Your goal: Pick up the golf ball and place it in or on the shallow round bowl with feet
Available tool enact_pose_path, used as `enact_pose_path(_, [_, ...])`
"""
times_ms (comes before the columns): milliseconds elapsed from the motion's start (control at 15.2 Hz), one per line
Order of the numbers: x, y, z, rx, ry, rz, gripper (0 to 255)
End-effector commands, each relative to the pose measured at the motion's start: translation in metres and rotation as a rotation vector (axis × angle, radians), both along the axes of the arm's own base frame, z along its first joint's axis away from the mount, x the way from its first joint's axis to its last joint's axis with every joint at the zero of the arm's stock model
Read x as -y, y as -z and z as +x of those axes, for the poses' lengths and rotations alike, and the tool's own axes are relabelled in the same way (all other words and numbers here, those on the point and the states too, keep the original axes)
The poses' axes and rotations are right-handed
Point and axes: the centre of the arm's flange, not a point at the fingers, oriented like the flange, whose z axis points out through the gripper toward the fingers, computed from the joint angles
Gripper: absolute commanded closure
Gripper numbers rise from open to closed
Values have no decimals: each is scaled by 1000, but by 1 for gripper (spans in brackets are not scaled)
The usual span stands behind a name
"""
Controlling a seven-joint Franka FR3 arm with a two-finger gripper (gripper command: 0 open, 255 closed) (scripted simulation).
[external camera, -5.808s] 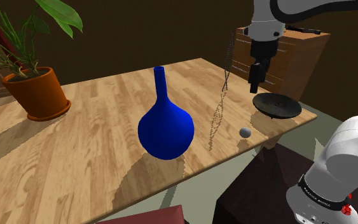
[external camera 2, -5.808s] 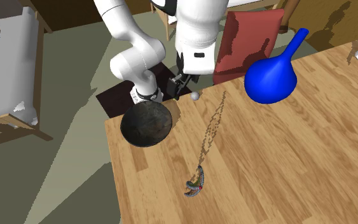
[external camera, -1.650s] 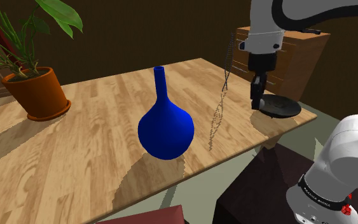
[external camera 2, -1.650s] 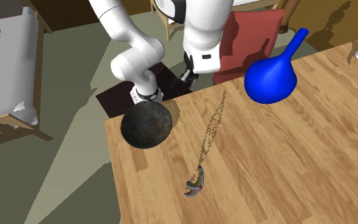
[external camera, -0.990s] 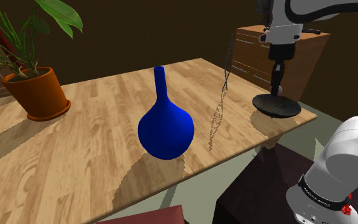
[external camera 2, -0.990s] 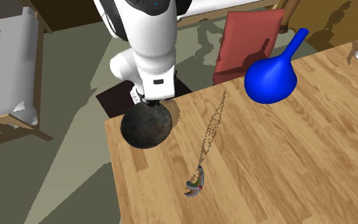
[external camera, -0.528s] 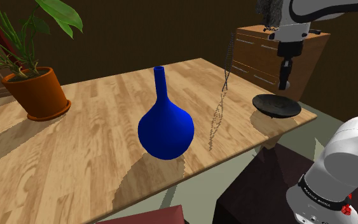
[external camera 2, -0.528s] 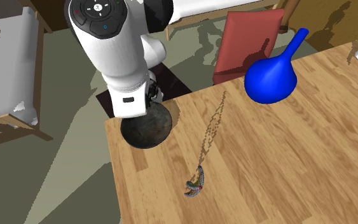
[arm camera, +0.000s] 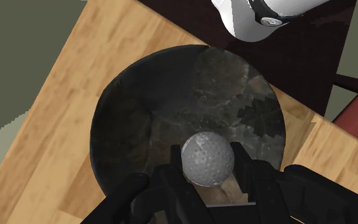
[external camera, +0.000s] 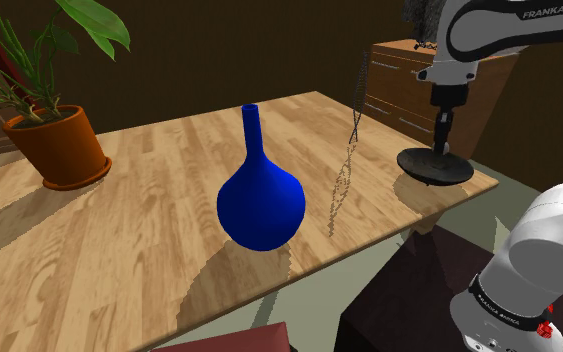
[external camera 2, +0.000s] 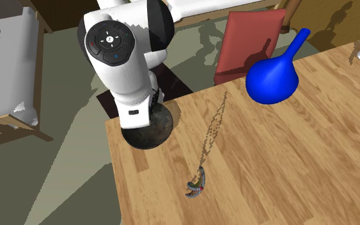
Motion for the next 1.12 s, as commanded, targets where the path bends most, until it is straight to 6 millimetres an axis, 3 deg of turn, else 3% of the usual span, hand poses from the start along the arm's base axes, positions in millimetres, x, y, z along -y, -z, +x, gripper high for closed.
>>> enact_pose_path(0, [0,11,-1,1,0,0,255])
enact_pose_path(198, [0,25,-1,1,0,0,255])
enact_pose_path(660, [0,25,-1,1,0,0,255])
enact_pose_path(726, [0,25,-1,1,0,0,0])
enact_pose_path(1056, [0,25,-1,1,0,0,0])
